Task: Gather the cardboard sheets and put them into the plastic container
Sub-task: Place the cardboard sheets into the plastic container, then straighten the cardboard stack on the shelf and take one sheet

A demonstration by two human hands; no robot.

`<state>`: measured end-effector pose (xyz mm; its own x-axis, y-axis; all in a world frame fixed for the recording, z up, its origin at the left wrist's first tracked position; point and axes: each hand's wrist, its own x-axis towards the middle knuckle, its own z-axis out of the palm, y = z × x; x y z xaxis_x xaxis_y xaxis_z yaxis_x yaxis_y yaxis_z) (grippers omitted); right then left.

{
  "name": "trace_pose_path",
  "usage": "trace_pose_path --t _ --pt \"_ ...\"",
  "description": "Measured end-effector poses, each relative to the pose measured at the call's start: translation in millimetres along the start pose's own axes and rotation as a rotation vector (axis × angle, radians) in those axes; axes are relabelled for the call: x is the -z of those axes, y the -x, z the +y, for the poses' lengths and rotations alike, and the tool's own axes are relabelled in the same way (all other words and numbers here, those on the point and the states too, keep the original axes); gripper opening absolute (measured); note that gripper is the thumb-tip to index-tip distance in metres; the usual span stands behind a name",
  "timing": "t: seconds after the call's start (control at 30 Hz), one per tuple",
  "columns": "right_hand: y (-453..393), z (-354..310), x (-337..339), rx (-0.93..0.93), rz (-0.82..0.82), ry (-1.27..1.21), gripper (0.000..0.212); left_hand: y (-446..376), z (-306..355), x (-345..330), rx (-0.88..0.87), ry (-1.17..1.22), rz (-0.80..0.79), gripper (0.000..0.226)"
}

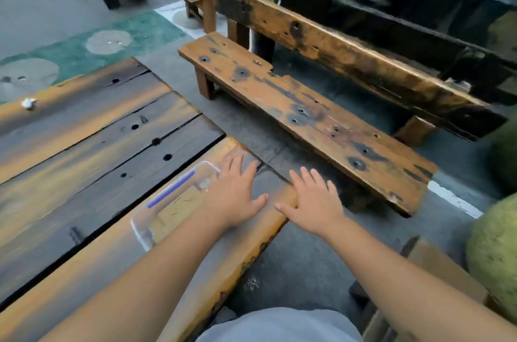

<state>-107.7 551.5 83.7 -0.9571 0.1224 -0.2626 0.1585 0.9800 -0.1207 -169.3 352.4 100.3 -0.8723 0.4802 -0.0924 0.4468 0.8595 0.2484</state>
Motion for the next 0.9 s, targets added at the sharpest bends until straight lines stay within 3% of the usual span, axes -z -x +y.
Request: trace_pose_path --t 0.5,0.9 --pt "135 219 -5 -0.514 0.125 -0.153 0.095 -65 257 -44 -0.575 -0.096 -0.136 0.086" --pt "270 296 -27 -0.968 0.179 -0.283 0.096 -46 415 -85 -1.045 -0.172 -0.2 0.083"
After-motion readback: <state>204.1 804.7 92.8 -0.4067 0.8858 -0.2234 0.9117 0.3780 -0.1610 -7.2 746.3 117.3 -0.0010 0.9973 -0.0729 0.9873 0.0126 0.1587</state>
